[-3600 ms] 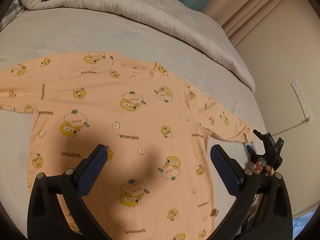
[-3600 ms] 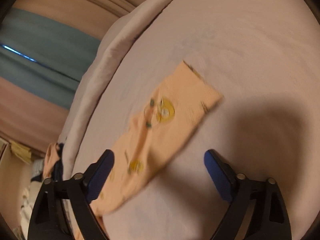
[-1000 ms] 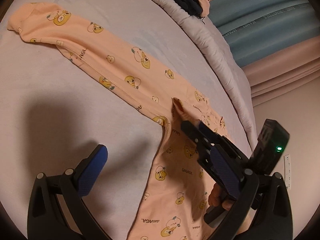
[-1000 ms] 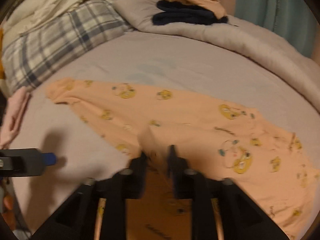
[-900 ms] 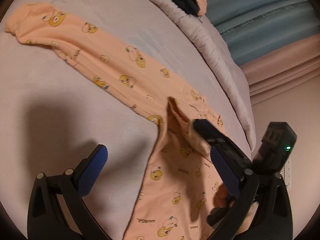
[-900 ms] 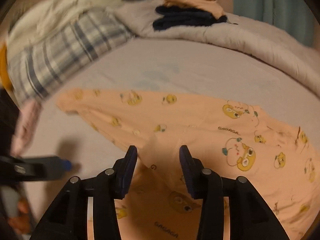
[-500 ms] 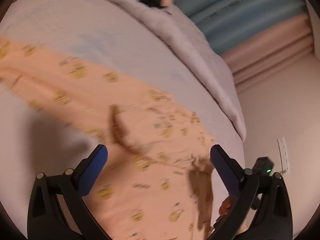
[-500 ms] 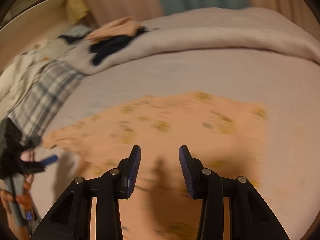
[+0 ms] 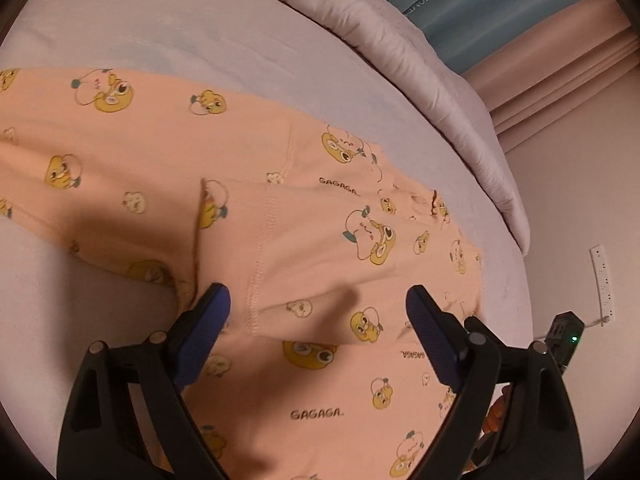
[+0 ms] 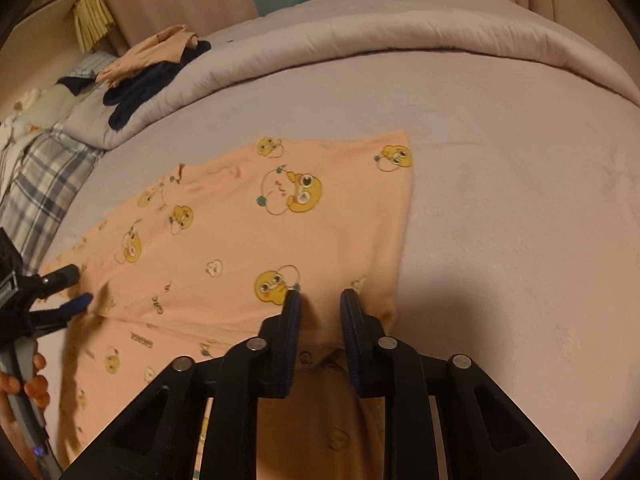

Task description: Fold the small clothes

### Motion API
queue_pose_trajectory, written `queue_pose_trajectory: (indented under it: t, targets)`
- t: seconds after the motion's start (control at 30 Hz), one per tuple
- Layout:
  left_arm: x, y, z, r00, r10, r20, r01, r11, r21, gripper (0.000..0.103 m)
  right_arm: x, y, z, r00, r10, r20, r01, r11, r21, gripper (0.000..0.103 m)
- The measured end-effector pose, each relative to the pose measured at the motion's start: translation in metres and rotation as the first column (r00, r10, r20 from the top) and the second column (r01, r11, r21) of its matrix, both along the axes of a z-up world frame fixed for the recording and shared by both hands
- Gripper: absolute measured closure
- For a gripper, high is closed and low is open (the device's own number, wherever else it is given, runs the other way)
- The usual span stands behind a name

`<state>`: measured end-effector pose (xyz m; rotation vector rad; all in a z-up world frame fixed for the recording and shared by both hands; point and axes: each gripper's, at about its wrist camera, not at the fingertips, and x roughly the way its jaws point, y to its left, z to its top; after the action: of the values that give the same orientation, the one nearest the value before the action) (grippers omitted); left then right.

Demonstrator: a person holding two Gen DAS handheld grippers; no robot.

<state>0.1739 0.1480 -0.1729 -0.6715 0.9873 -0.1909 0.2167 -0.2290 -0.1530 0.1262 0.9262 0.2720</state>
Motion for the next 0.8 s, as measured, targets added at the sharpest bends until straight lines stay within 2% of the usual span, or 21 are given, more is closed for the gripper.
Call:
queue_pose_trajectory:
  t: [0.03, 0.17, 0.27, 0.33, 0.37, 0.5, 0.67, 0.8]
  targets:
    - [-0.002, 0.003, 0.000, 1.000, -0.002, 0.003, 0.002, 1.000, -0.004, 0.013, -0.003, -0.004, 0.001, 1.000, -0.011, 0.001, 0.011, 1.000, 0.002, 0.090]
    - [-0.020, 0.016, 0.001, 1.000, 0.000, 0.008, 0.001, 0.999, -0.039, 0.013, -0.011, -0.021, 0.000, 0.999, -0.040, -0.015, 0.041, 0.997, 0.065, 0.090]
    - [-0.036, 0.029, 0.002, 0.999, 0.039, -0.009, -0.040, 0.998, -0.049, 0.011, -0.020, -0.030, 0.001, 0.998, -0.056, -0.028, 0.058, 0.994, 0.097, 0.090]
    - [-0.051, 0.048, 0.002, 0.995, 0.098, -0.018, -0.099, 0.993, -0.071, 0.010, -0.026, -0.033, 0.004, 0.996, -0.086, -0.028, 0.088, 0.993, 0.077, 0.074]
    - [-0.057, 0.057, 0.002, 0.993, 0.121, -0.017, -0.122, 0.988, -0.091, 0.010, -0.030, -0.035, 0.005, 0.995, -0.092, -0.024, 0.094, 0.992, 0.081, 0.073]
    - [-0.084, 0.099, 0.007, 0.971, 0.239, -0.002, -0.237, 0.962, -0.136, 0.007, -0.043, -0.037, 0.015, 0.996, -0.093, 0.001, 0.092, 0.987, 0.129, 0.073]
    - [-0.107, 0.150, 0.004, 0.923, 0.385, -0.020, -0.380, 0.897, -0.226, 0.006, -0.055, -0.021, 0.028, 0.998, -0.045, 0.043, 0.038, 0.987, 0.158, 0.073]
    - [-0.111, 0.177, 0.006, 0.891, 0.454, -0.023, -0.447, 0.866, -0.224, 0.006, -0.057, -0.004, 0.030, 0.999, 0.002, 0.042, -0.008, 0.988, 0.154, 0.073]
